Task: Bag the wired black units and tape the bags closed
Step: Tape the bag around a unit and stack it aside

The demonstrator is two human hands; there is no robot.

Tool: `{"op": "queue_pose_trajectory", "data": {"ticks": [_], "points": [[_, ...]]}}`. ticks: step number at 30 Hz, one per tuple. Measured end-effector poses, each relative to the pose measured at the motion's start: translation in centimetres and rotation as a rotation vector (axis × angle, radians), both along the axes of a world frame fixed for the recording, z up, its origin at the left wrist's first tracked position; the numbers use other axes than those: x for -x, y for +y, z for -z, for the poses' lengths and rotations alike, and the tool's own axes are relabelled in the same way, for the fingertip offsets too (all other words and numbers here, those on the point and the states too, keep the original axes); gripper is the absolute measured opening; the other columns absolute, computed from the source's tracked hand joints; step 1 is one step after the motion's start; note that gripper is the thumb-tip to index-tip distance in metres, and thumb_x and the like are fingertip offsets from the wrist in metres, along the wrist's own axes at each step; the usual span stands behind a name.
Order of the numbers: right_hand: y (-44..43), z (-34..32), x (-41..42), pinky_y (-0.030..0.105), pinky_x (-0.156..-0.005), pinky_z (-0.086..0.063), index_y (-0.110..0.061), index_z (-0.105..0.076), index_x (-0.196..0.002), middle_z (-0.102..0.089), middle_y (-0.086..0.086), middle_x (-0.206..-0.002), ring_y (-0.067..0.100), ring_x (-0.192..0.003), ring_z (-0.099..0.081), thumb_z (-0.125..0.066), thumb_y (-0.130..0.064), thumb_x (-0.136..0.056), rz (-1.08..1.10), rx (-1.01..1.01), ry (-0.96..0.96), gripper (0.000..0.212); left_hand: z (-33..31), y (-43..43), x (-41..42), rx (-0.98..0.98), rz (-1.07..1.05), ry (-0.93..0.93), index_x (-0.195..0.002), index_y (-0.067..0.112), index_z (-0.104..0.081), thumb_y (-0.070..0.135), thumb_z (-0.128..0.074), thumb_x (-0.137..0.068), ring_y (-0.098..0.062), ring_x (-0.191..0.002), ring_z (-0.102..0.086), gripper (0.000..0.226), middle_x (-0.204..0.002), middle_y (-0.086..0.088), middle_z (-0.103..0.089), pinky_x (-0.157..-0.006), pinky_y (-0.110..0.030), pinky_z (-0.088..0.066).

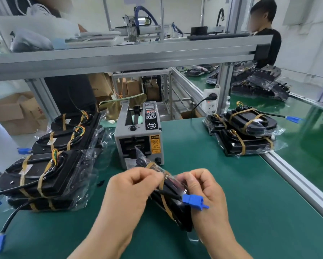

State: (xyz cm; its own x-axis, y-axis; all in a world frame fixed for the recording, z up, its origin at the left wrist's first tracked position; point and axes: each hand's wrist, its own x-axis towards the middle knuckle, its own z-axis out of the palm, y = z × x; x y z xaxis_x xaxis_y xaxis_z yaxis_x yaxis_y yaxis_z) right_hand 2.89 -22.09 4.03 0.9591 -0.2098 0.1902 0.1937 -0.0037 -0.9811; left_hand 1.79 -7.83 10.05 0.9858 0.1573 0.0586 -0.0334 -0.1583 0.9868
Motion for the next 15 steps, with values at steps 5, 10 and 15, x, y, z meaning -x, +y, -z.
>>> {"op": "queue_pose_trajectory", "data": {"ticks": [5,10,15], "points": [[0.5,-0.1,0.8,0.02,-0.057,-0.048,-0.021,-0.065,-0.077,-0.069,-0.001,-0.074,0.015,-0.065,-0.061,-0.055,-0.017,-0.1,-0.001,-0.007,0.003,0.025,0.8,-0.4,0.4,-0.046,0.019,0.082,-0.065,0.02,-0.076,0.024,-0.077,-0.078,0.005,-0.06,-0.06,0.014,-0.068,0.004,-0.073,-0.055,0.0,-0.038],[1.1,0.0,1.5,0.018,-0.054,-0.046,-0.025,-0.064,-0.076,-0.068,-0.003,-0.073,0.008,-0.062,-0.057,-0.055,-0.018,-0.099,-0.006,0.006,0.016,0.026,1.1,-0.3,0.7,-0.064,0.045,0.127,-0.065,0.018,-0.076,0.02,-0.077,-0.078,0.002,-0.062,-0.063,0.013,-0.07,0.003,-0.074,-0.055,-0.002,-0.041],[1.2,0.0,1.7,0.017,-0.052,-0.042,-0.023,-0.064,-0.078,-0.067,-0.004,-0.072,0.005,-0.058,-0.052,-0.053,-0.019,-0.1,0.004,0.039,0.014,0.025,1.6,0.0,1.2,-0.128,0.031,0.147,-0.068,0.023,-0.075,0.029,-0.077,-0.076,-0.002,-0.061,-0.054,0.011,-0.076,-0.004,-0.071,-0.064,-0.018,-0.042]]}}
